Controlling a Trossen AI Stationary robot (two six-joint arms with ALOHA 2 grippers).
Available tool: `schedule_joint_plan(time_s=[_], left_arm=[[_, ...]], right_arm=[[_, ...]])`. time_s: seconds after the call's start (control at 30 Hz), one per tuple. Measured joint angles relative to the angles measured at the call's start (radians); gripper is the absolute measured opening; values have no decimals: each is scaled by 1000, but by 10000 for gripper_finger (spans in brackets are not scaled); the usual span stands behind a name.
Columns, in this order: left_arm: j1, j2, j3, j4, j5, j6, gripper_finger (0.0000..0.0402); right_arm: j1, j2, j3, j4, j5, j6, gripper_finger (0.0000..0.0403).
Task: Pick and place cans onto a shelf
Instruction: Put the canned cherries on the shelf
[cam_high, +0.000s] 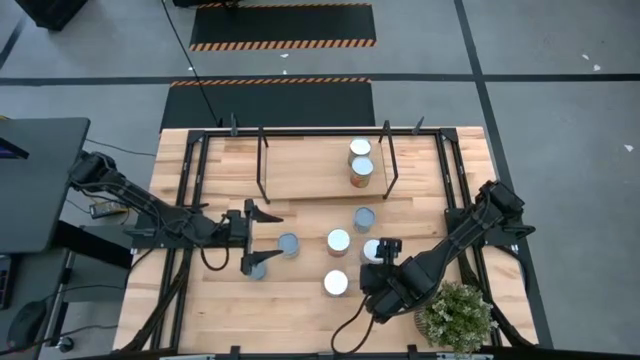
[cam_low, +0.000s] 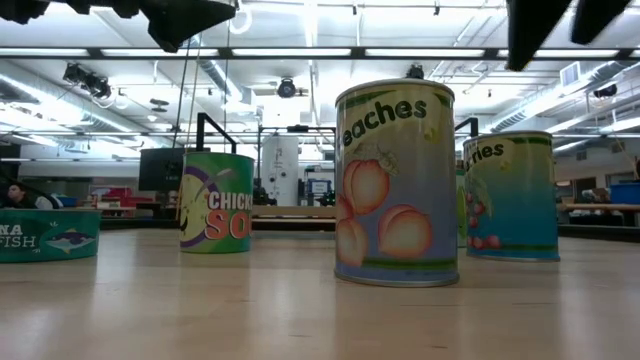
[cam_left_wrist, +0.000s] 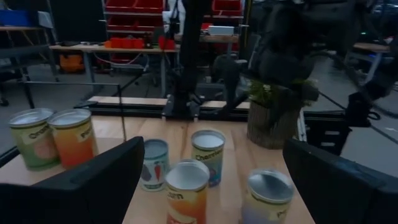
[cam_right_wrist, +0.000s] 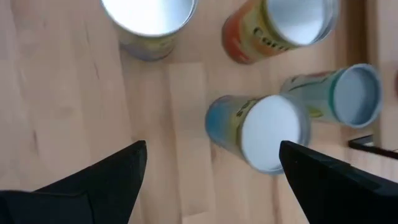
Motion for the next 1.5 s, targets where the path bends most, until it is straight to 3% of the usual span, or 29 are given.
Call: schedule_joint_plan(time_s=[0.27, 0.5, 1.1, 1.5], left_arm=[[-30, 0, 0, -3, 0, 9, 388], [-21, 0, 0, -7, -1, 6, 388], [12, 0, 0, -46, -1, -26, 388], [12, 0, 0, -51, -1, -28, 388]], right_arm=[[15, 0, -23, 56, -78, 52, 374], [-3, 0, -23, -50, -231, 119, 374], [-64, -4, -46, -119, -134, 37, 374], [-172, -147, -340, 105, -185, -7, 381]])
